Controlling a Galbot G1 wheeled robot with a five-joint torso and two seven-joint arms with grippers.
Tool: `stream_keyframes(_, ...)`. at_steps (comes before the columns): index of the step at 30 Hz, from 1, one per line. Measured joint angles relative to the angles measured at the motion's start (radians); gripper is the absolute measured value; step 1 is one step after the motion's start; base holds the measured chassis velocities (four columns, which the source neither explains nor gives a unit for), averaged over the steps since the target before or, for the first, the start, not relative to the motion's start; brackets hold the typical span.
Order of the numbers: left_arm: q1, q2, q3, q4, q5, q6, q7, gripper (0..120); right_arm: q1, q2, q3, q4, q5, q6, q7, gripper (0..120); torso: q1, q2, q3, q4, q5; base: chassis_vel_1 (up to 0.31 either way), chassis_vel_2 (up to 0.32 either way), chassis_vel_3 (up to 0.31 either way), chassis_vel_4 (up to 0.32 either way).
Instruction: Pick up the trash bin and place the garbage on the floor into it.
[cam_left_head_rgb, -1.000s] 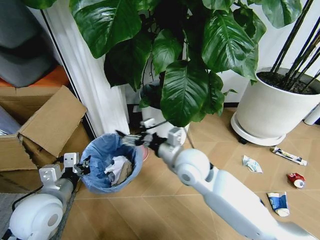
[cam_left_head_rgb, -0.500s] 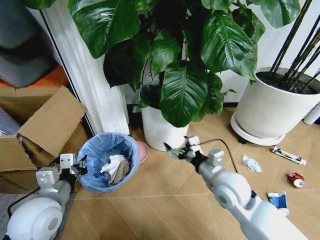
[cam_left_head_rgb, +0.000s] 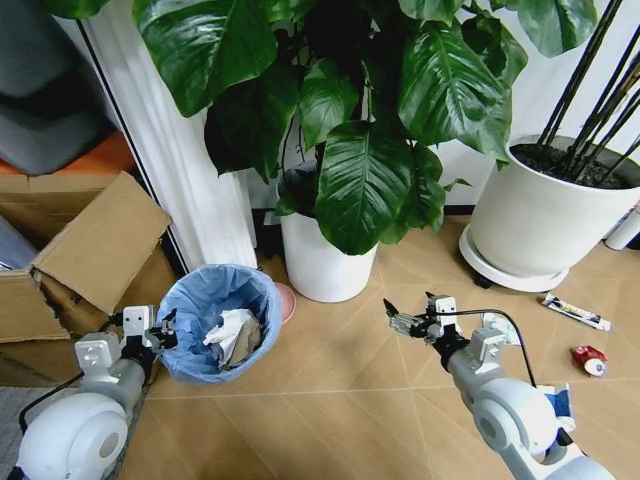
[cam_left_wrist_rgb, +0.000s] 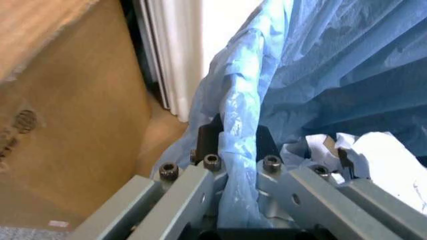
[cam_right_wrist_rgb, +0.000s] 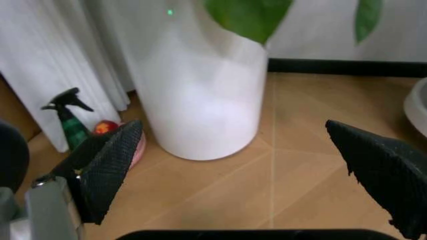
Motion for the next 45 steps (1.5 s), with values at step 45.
stream_keyframes(45,0.012,-0.006,0.013,-0.012,0.004,0.000,0.001,0,-0.028,0.020,0.063,-0.033,-0.002,0.025,-0.018,100,0.000,0.000,0.000,-0.0002,-0.0002,-0.159,-0.159,0.159,0.162)
